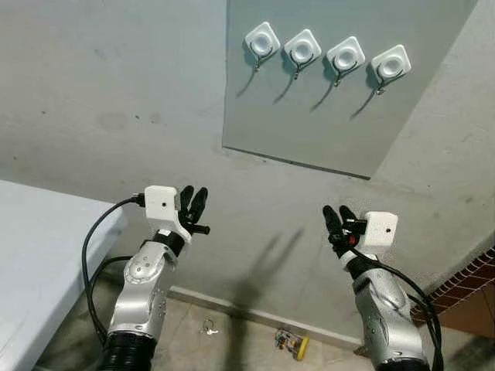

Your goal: Hang keys on a hook

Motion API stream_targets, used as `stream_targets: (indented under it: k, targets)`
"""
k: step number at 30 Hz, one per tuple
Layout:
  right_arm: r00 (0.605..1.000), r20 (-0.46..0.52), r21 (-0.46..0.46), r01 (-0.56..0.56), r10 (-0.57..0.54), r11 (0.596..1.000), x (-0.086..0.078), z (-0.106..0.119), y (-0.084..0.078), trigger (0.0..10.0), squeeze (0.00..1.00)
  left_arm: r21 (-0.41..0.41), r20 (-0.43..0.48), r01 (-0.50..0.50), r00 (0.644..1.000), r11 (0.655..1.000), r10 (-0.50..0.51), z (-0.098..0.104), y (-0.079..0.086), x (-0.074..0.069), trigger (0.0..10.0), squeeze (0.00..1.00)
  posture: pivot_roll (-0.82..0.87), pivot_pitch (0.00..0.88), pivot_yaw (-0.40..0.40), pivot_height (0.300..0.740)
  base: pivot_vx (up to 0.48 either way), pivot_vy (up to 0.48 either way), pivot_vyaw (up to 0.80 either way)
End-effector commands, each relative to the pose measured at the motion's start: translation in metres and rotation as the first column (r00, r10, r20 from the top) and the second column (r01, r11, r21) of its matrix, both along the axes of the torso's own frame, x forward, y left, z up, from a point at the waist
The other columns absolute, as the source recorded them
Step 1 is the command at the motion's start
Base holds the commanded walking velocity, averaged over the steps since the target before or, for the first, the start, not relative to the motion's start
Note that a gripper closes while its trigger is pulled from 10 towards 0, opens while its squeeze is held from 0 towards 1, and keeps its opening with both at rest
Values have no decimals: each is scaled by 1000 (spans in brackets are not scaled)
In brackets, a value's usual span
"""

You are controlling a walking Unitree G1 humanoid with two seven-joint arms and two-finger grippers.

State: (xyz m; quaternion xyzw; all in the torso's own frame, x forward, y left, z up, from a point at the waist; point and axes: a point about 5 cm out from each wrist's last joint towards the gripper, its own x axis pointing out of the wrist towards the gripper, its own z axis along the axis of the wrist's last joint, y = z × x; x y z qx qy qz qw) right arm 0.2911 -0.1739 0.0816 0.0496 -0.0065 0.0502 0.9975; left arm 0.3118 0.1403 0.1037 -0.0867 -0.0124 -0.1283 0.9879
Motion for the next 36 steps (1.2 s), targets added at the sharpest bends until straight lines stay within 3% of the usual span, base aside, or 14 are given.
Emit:
stream_targets:
  k: [1,11,36]
  targets:
    - [1000,13,-26,9,-8,1000,0,2,-1,10000,0,-4,10,-18,1000,1000,18,2,1,3,10000,0,-85,0,-26,740,0,0,0]
    - [1000,10,-41,0,0,999,-6,-1,7,10000,0,-15,6,-41,999,999,41,1,7,7,10000,0,-100,0,-20,740,0,0,800]
    - [999,37,-56,15,-13,998,1,8,-1,10000,0,12,46,20,999,1000,-20,8,-4,19,10000,0,-104,0,-17,740,0,0,800]
